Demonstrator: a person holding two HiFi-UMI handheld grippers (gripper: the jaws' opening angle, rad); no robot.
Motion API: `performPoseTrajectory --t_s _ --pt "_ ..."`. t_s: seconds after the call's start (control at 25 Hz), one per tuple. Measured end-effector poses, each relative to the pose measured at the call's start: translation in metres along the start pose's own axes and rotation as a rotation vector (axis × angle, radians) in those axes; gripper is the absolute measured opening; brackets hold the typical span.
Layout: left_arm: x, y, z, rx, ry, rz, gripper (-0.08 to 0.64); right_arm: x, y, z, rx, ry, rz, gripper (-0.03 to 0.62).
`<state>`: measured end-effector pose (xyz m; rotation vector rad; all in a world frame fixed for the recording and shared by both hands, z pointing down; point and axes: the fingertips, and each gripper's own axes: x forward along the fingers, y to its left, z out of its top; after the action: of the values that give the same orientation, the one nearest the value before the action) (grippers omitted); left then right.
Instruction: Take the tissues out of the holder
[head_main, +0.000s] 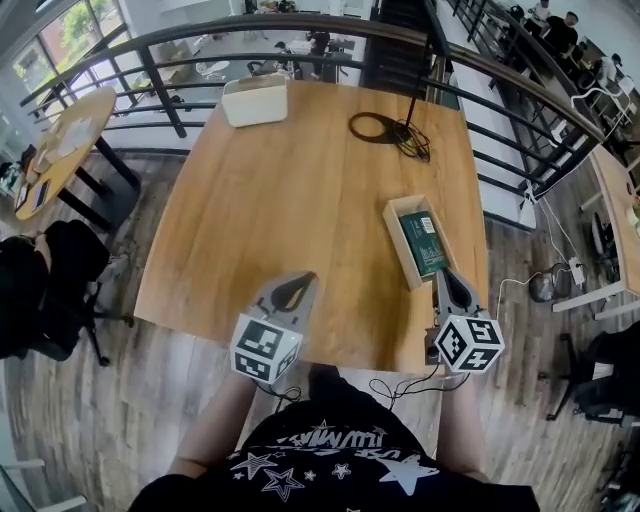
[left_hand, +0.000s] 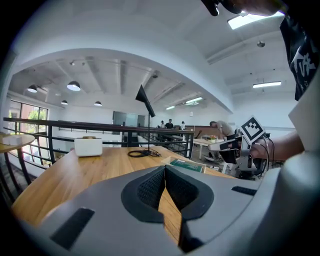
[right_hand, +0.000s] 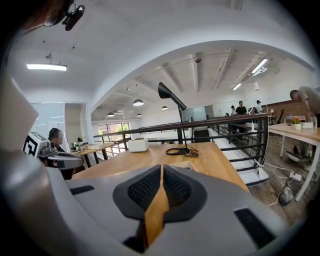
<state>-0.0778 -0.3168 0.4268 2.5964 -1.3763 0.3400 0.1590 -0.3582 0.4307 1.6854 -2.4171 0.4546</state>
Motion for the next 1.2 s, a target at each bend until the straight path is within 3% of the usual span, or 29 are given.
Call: performPoseTrajectory --t_s 0.56,0.92,0.96,1.0,1.04,1.2 --pt "0.092 0.042 0.028 0.055 0.030 -0.057 0.014 0.091 -0.046 0.003 -0.034 0.111 -0.001 0.024" --pt "0.124 0.083 0.058 0.049 0.016 -0.017 0.014 0.128 -0.063 -0.011 -0.017 0.218 -0.001 0.030" --pt "0.125 0.086 0.060 0.050 0.015 -0.013 0.014 0.131 -0.062 -0.013 -0.013 0.237 0.009 0.057" --pt "0.125 0.088 0.062 0.050 0.015 -0.010 0.014 0.133 -0.061 -0.016 -0.011 0.260 0.022 0.145" --pt "0.125 0.089 0.064 0.049 0.015 -0.009 0.014 0.134 -0.060 -0.019 -0.014 0.282 0.032 0.179" --pt "0.126 0.092 0.063 0.042 0.024 -0.028 0.014 0.142 -0.057 -0.022 -0.062 0.342 0.030 0.191"
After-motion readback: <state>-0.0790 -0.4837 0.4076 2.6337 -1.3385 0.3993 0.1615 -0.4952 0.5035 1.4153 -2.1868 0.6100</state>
